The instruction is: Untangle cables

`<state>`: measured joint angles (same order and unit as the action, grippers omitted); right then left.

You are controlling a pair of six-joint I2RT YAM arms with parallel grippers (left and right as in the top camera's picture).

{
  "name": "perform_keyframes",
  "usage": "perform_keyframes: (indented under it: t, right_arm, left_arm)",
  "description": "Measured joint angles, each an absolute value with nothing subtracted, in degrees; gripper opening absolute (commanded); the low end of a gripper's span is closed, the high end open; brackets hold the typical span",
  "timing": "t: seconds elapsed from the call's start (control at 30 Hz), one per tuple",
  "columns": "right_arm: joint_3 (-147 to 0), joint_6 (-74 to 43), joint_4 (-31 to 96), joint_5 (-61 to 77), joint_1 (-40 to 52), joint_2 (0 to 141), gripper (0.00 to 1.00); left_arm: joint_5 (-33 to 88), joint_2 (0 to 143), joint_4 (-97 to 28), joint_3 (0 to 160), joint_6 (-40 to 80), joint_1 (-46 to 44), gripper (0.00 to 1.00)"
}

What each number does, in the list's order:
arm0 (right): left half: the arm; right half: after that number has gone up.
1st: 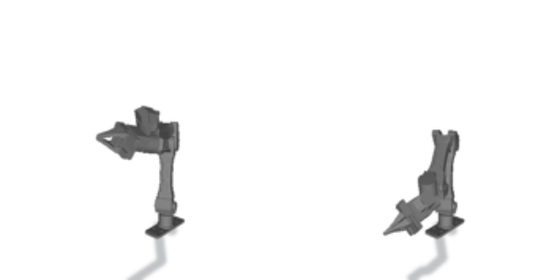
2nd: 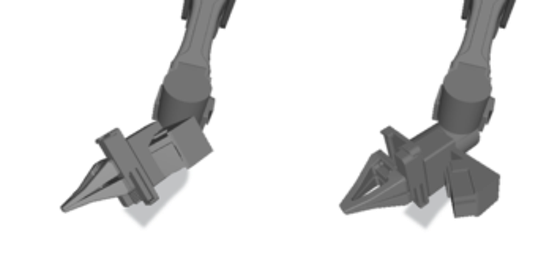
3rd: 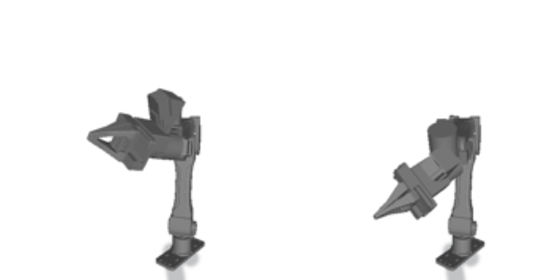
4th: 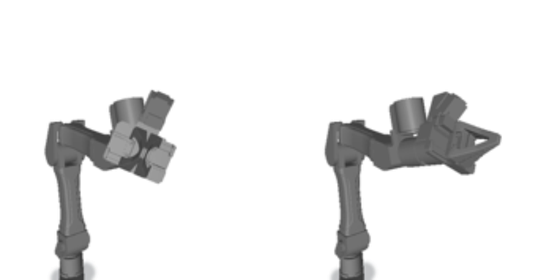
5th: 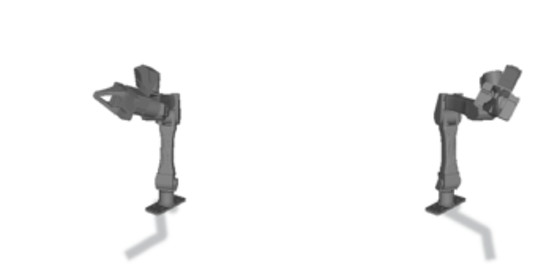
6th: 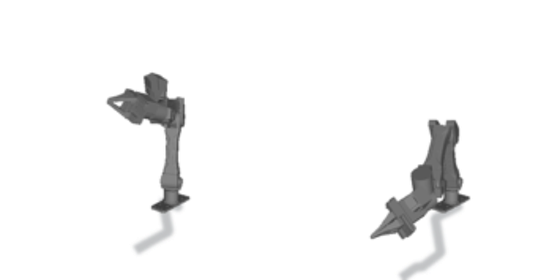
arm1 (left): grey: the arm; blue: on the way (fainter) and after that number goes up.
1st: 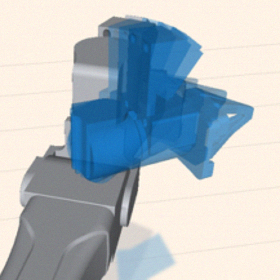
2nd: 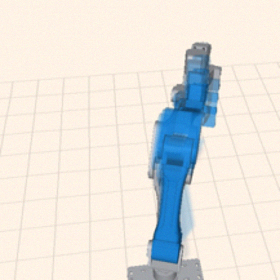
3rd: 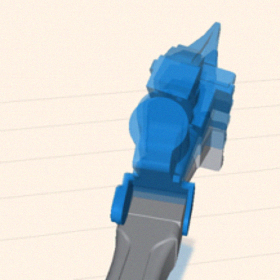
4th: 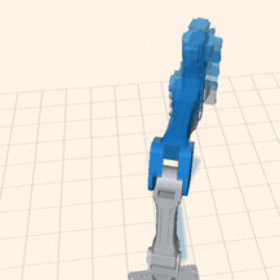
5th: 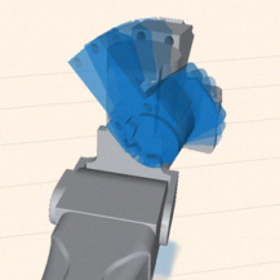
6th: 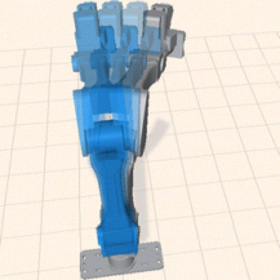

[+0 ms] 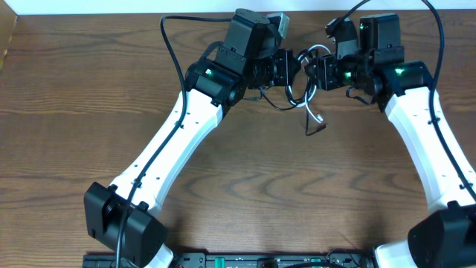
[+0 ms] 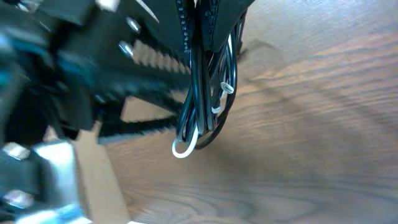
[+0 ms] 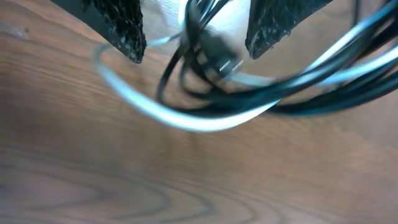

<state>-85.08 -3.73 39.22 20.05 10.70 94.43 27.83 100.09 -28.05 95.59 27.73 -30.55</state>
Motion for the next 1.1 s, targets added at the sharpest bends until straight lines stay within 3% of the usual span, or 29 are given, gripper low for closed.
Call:
perform_keyframes:
  t: [0.5, 1.1]
  right_arm:
    - [-85.06, -7.05, 39.51, 18.37, 11.05, 97.25, 0.01]
    - [-85.06, -7.66, 55.55, 17.19, 6.42, 86.24, 0.01]
  left_arm:
    - [26.13, 100.09, -28.47, 95.59, 30.02, -30.59, 0.08]
    - [19.55, 100.09, -28.42, 95.59, 29.56, -29.74, 0.07]
